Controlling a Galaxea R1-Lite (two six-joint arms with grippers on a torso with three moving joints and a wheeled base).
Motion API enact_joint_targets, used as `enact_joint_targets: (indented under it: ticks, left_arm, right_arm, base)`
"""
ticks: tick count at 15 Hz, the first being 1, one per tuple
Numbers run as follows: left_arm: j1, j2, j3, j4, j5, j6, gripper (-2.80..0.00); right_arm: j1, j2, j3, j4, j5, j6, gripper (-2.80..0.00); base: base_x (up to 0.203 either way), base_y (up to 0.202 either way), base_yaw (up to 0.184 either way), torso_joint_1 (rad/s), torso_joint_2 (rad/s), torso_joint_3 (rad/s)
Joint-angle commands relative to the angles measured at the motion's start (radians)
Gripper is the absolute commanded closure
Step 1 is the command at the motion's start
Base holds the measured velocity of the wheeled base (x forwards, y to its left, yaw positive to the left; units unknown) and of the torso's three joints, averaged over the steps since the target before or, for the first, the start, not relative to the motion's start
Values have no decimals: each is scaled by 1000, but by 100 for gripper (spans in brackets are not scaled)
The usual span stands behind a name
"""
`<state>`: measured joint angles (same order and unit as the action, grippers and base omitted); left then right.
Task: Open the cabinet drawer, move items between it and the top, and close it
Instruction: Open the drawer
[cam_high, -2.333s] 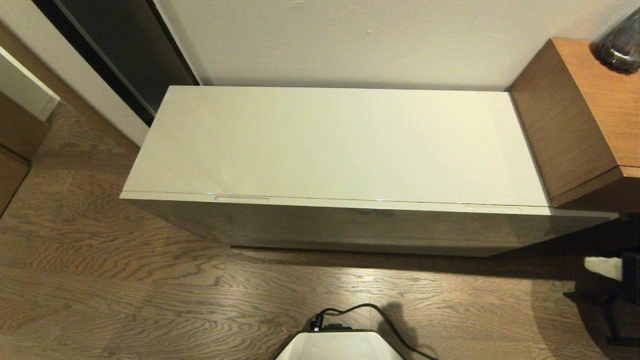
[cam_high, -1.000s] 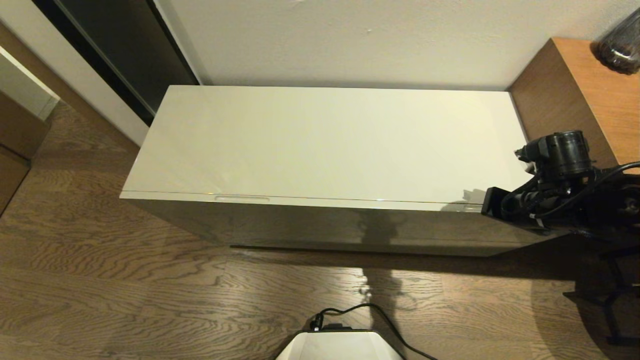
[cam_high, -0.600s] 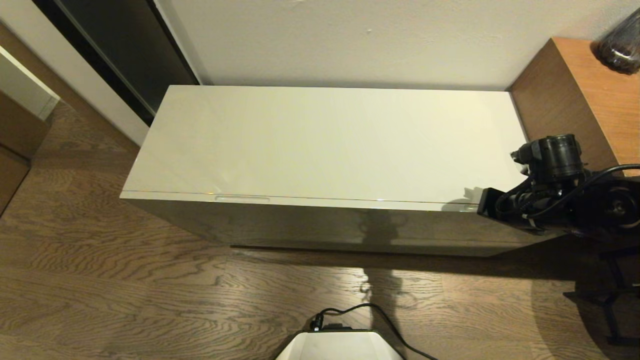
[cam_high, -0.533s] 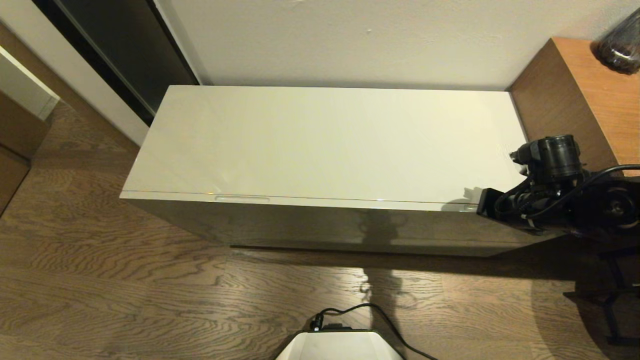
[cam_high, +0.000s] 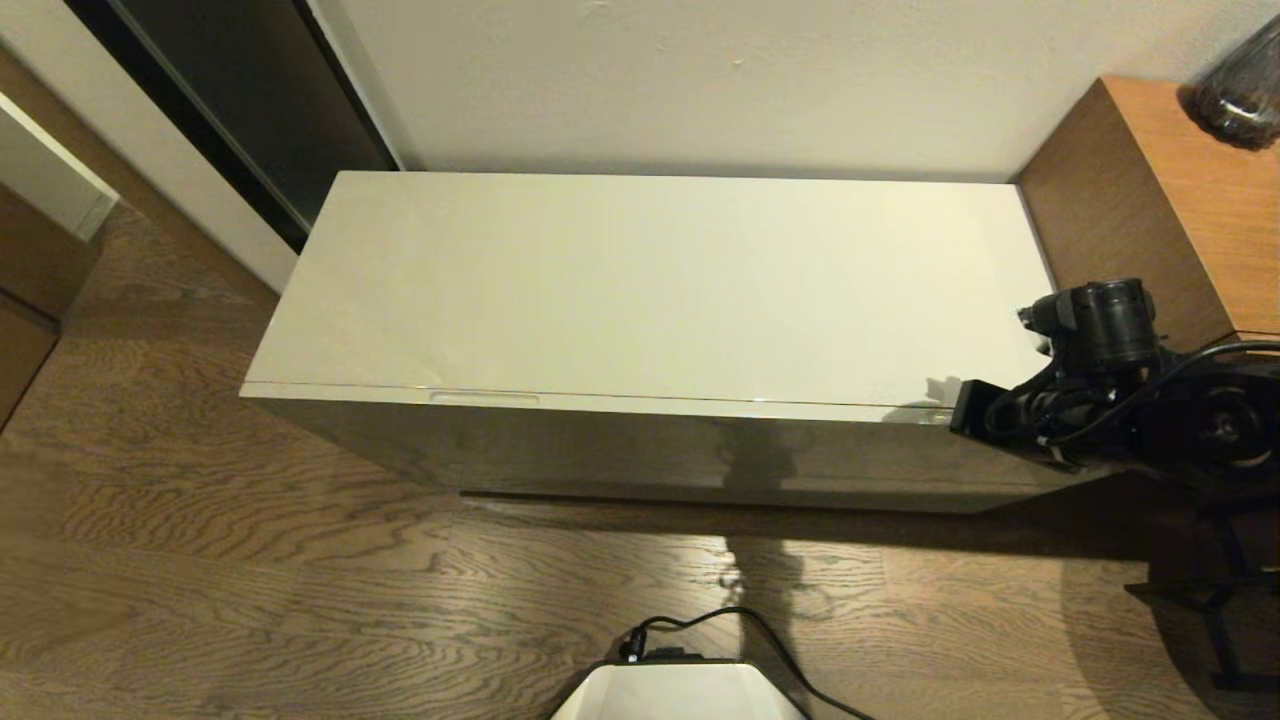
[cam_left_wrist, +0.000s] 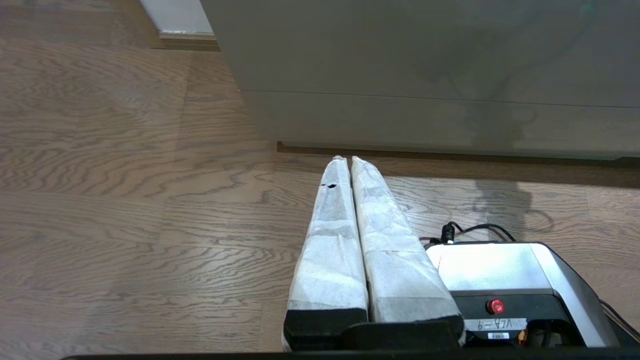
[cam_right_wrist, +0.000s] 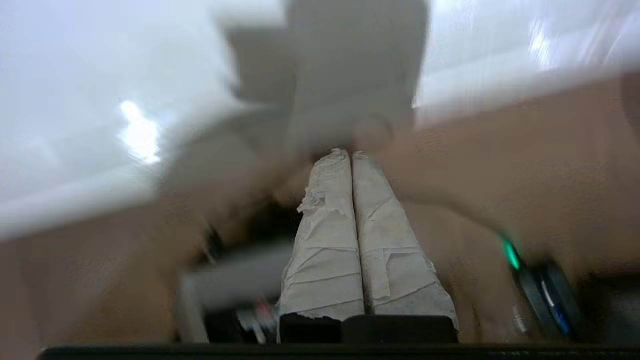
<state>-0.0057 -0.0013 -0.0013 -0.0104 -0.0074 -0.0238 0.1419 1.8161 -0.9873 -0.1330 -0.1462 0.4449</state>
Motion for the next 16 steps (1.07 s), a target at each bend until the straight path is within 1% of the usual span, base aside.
enact_joint_targets:
  ticks: [1, 3, 5, 7, 10, 14, 16]
  left_arm:
    - [0, 1, 1, 0, 0, -1, 0]
    - [1, 1, 0, 0, 0, -1, 0]
    - [0, 1, 0, 0, 0, -1, 0]
    - [0, 1, 0, 0, 0, -1, 0]
    - [0, 1, 0, 0, 0, -1, 0]
    - [0, 1, 0, 0, 0, -1, 0]
    - [1, 1, 0, 0, 0, -1, 0]
  right_arm:
    - [1, 8, 60, -4, 2, 2, 0]
    - [1, 12, 131, -33, 4, 2, 0]
    - [1, 15, 212, -97, 4, 2, 0]
    - [1, 0, 252, -160, 5, 4, 0]
    - [1, -34, 157, -168, -1, 14, 0]
    - [1, -37, -28, -41, -8, 36, 0]
    - [1, -13, -81, -13, -10, 46, 0]
  base:
    - [0, 0, 0, 0, 0, 0]
    - [0, 0, 0, 0, 0, 0]
    - [0, 0, 0, 0, 0, 0]
    - [0, 0, 0, 0, 0, 0]
    - [0, 0, 0, 0, 0, 0]
    - [0, 0, 0, 0, 0, 0]
    - [0, 0, 0, 0, 0, 0]
